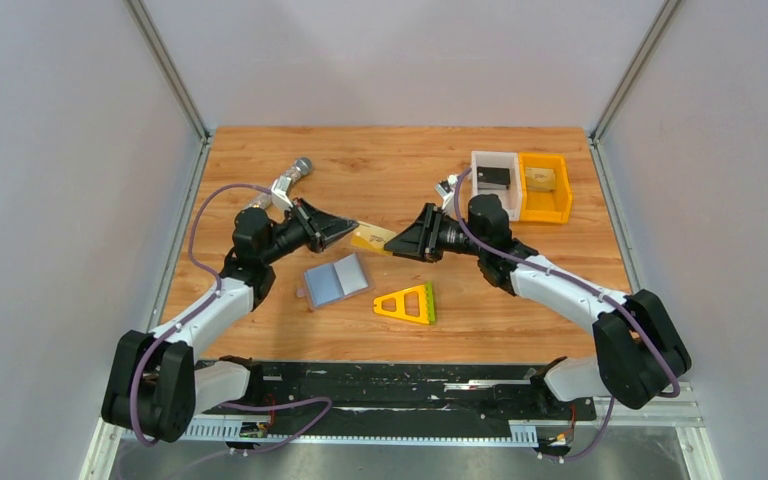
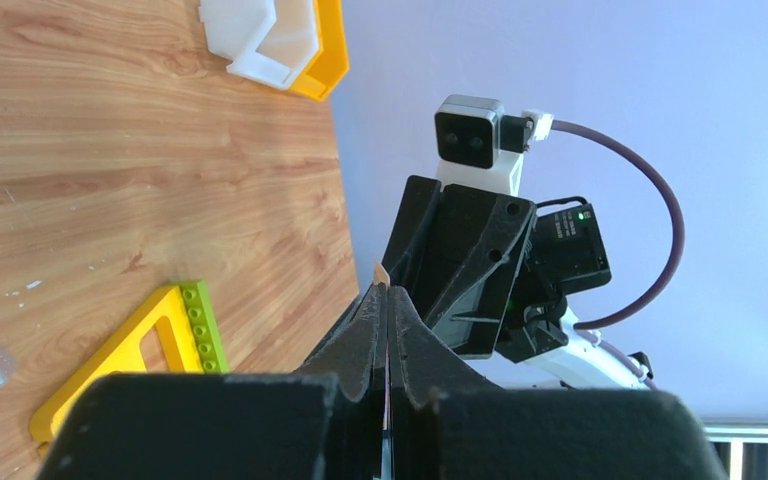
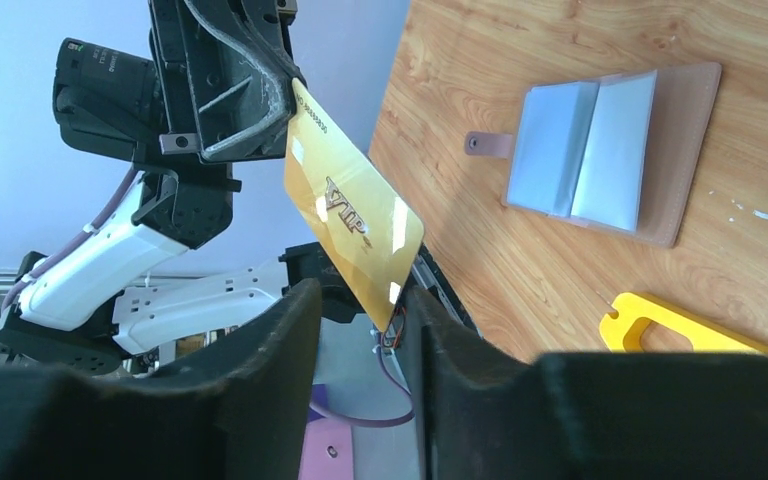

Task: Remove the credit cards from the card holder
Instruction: Place the credit card in the storage box.

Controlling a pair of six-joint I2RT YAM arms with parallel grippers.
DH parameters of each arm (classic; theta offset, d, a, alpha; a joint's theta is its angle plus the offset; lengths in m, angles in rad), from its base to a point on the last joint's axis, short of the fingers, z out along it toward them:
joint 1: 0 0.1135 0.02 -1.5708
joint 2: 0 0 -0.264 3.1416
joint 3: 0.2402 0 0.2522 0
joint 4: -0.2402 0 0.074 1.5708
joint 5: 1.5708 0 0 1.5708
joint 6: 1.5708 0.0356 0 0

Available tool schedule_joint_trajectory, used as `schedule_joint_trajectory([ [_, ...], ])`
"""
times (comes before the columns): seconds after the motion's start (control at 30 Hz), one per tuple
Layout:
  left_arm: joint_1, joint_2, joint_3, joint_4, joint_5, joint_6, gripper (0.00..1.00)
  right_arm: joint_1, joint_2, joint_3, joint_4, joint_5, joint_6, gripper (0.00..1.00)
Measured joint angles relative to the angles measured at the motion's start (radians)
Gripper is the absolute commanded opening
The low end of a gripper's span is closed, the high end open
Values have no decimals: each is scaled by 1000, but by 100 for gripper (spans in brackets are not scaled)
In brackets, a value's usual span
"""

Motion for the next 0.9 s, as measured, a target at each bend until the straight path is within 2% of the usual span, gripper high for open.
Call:
schedule_joint_trajectory([
  [0.07,-3,-4,-5,4,-5,-5,0,0,0,-9,21,0,18,23],
  [0.1,-3,-4,-6,4,-7,-6,0,0,0,-10,23,0,18,13],
  [0.17,-4,-5,-6,7,-12,-8,2,0,0,-19,45,0,28,1],
  [0.27,-4,-7,-6,2,-21,-6,12,0,-2,-24,58,0,37,0],
  [0.33,-4,-11,-10,-5,-30,0,25,0,-6,-24,66,-1,35,0],
  [0.37,-4,-14,-13,-11,-34,5,36,0,-8,-24,66,-2,31,0],
  [0.4,-4,-19,-16,-20,-35,8,40,0,-11,-24,65,-4,23,0],
  [0.43,-4,-24,-16,-27,-36,16,50,-1,-11,-23,63,-6,16,0],
  [0.57,-4,-59,-11,-105,-37,66,73,-27,-11,8,-4,-32,-41,0],
  [0.6,-4,-71,-3,-145,-37,84,87,-42,-11,21,-29,-40,-60,0],
  [0.67,-4,-90,17,-214,-41,123,98,-87,-11,70,-102,-70,-115,0],
  [0.9,-4,-146,143,-479,-61,309,100,-289,21,289,-373,-201,-335,0],
])
